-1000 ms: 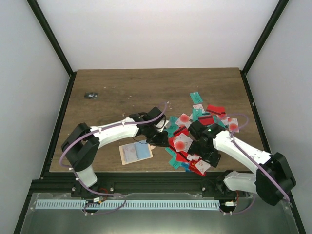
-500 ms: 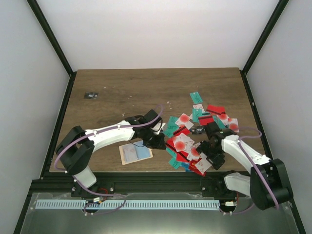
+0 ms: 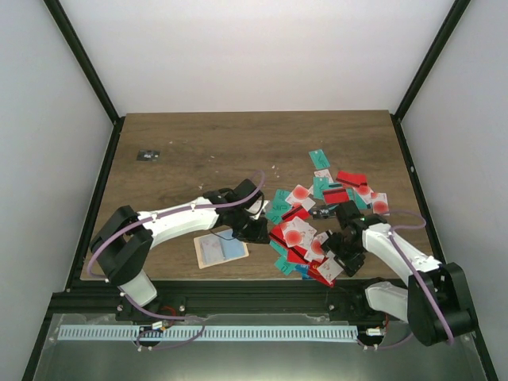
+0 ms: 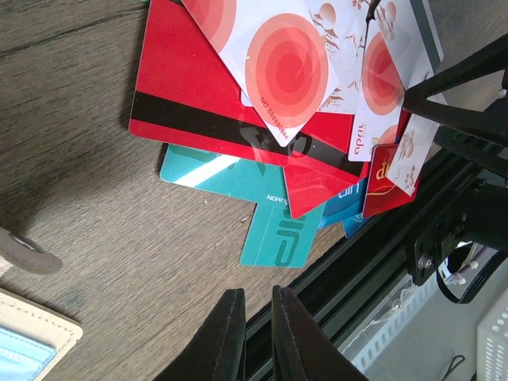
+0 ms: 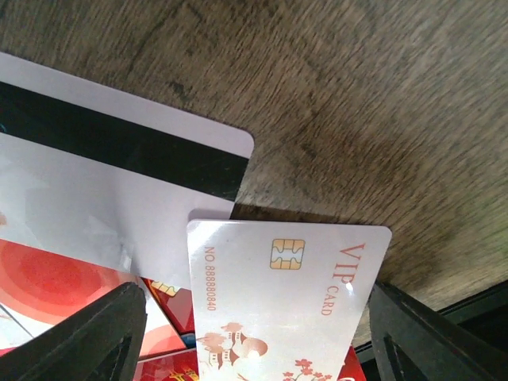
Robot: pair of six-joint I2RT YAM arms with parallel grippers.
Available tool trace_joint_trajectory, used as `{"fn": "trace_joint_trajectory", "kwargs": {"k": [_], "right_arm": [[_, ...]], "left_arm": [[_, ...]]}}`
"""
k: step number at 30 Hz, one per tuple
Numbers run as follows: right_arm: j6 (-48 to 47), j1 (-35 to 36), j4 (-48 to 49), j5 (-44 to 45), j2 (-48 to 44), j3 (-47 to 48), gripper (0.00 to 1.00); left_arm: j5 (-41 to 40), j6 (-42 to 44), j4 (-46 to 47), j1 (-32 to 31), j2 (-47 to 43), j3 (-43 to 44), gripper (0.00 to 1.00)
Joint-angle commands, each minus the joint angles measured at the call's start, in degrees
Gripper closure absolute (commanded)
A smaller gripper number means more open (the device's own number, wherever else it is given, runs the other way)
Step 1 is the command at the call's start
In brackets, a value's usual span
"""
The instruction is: Put the credit cards into the card holder
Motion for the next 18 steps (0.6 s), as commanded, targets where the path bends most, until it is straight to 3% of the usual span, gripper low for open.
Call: {"fn": "trace_joint_trajectory", "kwargs": {"k": [1, 18], "right_arm": [[0.3, -0.3, 3.9, -3.3, 0.8, -3.4, 0.22], [4.7, 2.6, -2.1, -8.3, -0.3, -3.4, 0.14]], "left_arm": [[-0.3, 0.1, 1.0, -0.3, -1.3, -1.0, 0.88], [1.2, -0.5, 4.3, -0.3, 0.2, -2.0, 0.88]]}}
